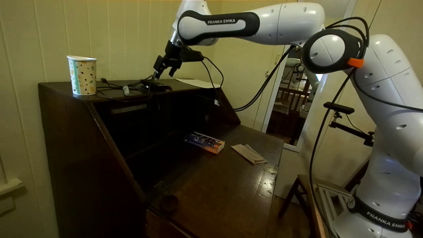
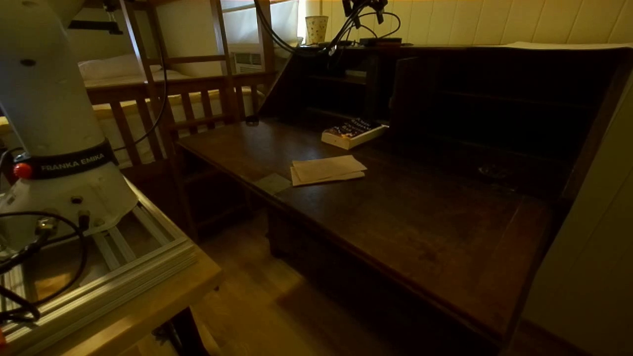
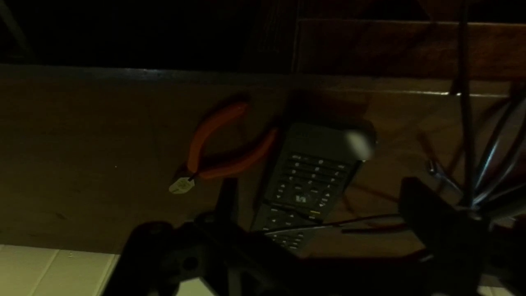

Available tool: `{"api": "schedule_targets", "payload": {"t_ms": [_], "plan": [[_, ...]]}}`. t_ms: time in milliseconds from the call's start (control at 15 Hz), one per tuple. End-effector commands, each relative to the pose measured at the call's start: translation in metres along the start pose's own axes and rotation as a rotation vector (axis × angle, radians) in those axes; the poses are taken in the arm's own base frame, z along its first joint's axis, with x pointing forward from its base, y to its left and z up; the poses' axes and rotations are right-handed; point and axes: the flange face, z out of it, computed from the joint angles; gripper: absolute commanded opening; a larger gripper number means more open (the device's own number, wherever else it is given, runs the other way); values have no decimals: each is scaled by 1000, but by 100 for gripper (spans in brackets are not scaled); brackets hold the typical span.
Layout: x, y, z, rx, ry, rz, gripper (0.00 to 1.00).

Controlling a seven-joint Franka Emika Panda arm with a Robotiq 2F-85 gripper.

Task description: Remove the black cable from the top of the cabinet.

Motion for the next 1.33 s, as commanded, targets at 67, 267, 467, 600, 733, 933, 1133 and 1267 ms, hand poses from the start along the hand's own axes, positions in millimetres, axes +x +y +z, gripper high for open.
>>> {"api": "schedule_targets", "payload": {"t_ms": [67, 267, 467, 600, 733, 933, 1133, 1267], "plan": [[2, 1, 13, 38, -8, 86, 100], [0, -1, 24, 76, -21, 113, 100], [0, -2, 33, 102, -19, 125, 100], [0, -2, 38, 113, -23, 134, 100], [1, -1, 41, 124, -23, 142, 100], [2, 1, 44, 139, -19, 153, 99], [2, 1, 45, 148, -31, 169, 69], [-1, 2, 45, 153, -65, 182, 53]]}}
